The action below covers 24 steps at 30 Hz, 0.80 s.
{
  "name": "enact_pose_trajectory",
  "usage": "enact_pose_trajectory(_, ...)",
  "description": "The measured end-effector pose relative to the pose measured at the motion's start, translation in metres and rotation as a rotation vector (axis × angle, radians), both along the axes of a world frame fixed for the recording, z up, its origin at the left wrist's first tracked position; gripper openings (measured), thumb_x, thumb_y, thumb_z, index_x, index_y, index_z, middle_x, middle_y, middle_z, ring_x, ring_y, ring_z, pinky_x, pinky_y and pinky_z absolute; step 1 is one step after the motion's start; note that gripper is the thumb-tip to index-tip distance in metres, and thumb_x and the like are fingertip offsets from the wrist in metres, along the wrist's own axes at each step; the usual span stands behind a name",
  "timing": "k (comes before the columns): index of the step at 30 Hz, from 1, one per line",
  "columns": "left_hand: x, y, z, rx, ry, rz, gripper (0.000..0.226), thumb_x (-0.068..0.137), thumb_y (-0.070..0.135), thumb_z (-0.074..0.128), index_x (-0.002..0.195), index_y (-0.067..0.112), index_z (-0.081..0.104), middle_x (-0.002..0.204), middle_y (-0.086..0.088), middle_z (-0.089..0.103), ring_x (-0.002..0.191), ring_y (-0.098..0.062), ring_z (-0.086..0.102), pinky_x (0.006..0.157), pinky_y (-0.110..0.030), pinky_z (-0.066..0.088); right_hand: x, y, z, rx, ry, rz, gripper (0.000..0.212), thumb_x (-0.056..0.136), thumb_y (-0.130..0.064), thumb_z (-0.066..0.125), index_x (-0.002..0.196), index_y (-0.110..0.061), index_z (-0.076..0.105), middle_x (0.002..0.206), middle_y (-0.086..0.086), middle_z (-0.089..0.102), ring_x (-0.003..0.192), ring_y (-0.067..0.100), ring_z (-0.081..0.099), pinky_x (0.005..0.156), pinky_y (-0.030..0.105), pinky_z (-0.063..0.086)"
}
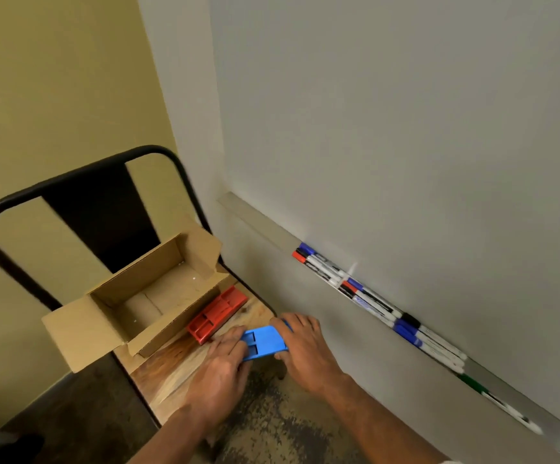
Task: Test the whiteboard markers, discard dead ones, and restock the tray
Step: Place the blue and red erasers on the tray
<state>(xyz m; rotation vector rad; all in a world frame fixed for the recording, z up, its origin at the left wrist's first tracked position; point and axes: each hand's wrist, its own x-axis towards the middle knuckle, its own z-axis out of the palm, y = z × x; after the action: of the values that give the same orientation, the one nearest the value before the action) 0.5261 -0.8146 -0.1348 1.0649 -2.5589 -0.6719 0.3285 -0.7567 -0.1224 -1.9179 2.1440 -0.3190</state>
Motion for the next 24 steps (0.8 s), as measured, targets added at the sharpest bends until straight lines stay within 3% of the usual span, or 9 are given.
enact_pose_trajectory(3, -0.024, 0.012, 0.015, -0.047, 0.037, -0.092, 0.023, 0.088, 0.021, 0.075, 0.107, 0.025, 0.063, 0.149, -0.002, 0.052, 0.14, -0.02, 0.047, 0.118, -0.039, 0.037, -0.016, 0.034, 0.021, -0.037, -0.006, -0.1, 0.058, 0.089, -0.028, 0.067, 0.141, -0.027, 0.04, 0.139, -0.001, 0.045, 0.128, 0.021, 0.041, 0.111, 0.036, 0.033)
enact_pose_trajectory(9, -0.097, 0.065, 0.042, -0.155, 0.117, -0.327, 0.029, 0.085, 0.013, 0.079, 0.11, 0.02, 0.066, 0.15, -0.006, 0.052, 0.144, -0.024, 0.044, 0.119, -0.045, 0.036, -0.056, 0.131, 0.061, -0.114, -0.022, -0.361, 0.059, 0.09, -0.028, 0.067, 0.143, -0.026, 0.04, 0.142, -0.002, 0.042, 0.13, 0.021, 0.038, 0.114, 0.035, 0.031)
enact_pose_trajectory(14, -0.158, 0.14, 0.066, -0.227, 0.137, -0.482, 0.04, 0.074, 0.011, 0.088, 0.11, 0.018, 0.069, 0.144, -0.01, 0.058, 0.136, -0.027, 0.053, 0.108, -0.052, 0.046, -0.09, 0.225, 0.082, -0.17, -0.032, -0.546, 0.063, 0.091, -0.031, 0.07, 0.146, -0.025, 0.04, 0.146, -0.002, 0.042, 0.136, 0.019, 0.036, 0.119, 0.034, 0.026)
enact_pose_trajectory(24, -0.283, 0.331, 0.076, -0.293, 0.225, -0.614, 0.032, 0.079, 0.006, 0.081, 0.108, 0.014, 0.071, 0.145, -0.012, 0.057, 0.139, -0.03, 0.049, 0.113, -0.049, 0.041, -0.185, 0.431, 0.096, -0.223, 0.027, -0.743, 0.063, 0.091, -0.027, 0.07, 0.145, -0.023, 0.04, 0.146, 0.0, 0.042, 0.136, 0.02, 0.036, 0.118, 0.034, 0.027)
